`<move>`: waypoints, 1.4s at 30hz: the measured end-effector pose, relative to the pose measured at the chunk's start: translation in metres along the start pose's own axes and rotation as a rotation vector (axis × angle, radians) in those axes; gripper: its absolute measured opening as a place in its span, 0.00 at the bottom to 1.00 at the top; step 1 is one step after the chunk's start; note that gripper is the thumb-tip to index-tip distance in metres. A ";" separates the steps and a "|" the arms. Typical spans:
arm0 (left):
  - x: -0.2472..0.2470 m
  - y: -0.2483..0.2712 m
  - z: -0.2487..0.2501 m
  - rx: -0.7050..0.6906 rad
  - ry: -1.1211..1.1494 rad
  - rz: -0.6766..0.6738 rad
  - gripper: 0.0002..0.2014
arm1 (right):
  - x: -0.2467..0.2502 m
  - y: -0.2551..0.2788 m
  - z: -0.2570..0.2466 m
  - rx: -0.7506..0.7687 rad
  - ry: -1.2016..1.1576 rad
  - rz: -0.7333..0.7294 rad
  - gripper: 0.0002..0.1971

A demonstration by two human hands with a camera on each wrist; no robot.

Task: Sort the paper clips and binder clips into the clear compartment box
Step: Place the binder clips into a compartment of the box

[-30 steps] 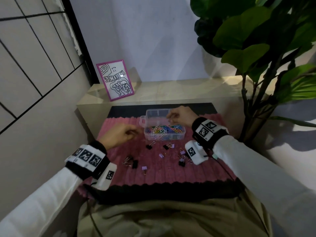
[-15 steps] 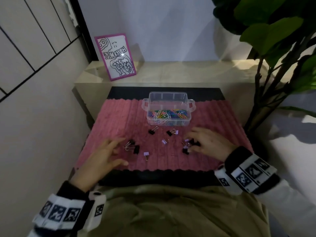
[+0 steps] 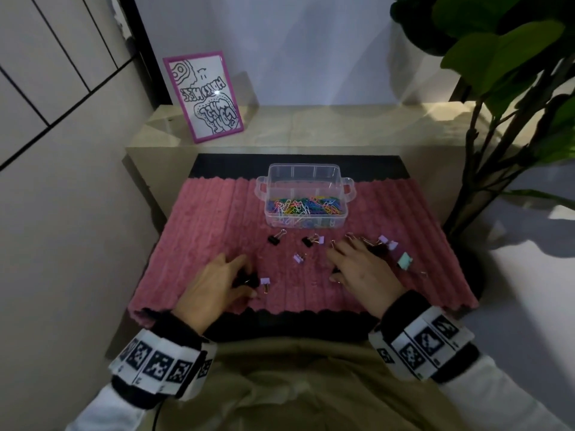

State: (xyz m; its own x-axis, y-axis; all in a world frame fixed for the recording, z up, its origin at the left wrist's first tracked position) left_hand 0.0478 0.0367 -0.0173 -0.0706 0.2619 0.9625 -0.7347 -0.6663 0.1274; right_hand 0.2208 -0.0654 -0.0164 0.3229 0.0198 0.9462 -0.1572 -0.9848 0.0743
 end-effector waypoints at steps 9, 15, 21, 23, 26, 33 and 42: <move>0.020 -0.005 -0.023 0.112 0.252 0.056 0.15 | 0.018 0.002 0.015 -0.034 -0.031 0.212 0.10; 0.022 -0.008 -0.056 0.217 0.571 0.082 0.20 | 0.022 -0.007 -0.044 0.127 0.045 0.288 0.10; 0.010 -0.004 -0.054 0.206 0.563 0.048 0.18 | -0.025 -0.017 -0.117 0.353 -0.211 -0.004 0.10; 0.011 -0.001 -0.053 0.204 0.549 0.051 0.16 | -0.027 -0.022 -0.112 0.324 -0.286 0.015 0.06; 0.015 -0.001 -0.047 0.198 0.488 0.038 0.14 | -0.019 -0.026 -0.094 0.259 -0.481 0.017 0.04; 0.032 -0.033 0.005 0.020 0.356 -0.015 0.11 | 0.004 -0.020 -0.040 0.144 -0.497 0.085 0.07; 0.009 -0.068 0.031 -0.068 0.048 -0.103 0.28 | 0.026 0.009 0.094 -0.355 -0.172 -0.071 0.45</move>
State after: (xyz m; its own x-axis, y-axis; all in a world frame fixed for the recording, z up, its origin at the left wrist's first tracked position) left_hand 0.1182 0.0626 -0.0095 -0.0235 0.3608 0.9323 -0.7839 -0.5854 0.2068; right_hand 0.3156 -0.0901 -0.0205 0.4917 0.0270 0.8703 -0.4314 -0.8607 0.2705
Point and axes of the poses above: each hand's wrist, its own y-axis away from the middle knuckle, its own x-axis out of the back of the hand, z = x × y, the point moved 8 cm from there along -y, towards the middle knuckle, and after that the axes turned 7 degrees about -y, right-handed, at the moved point
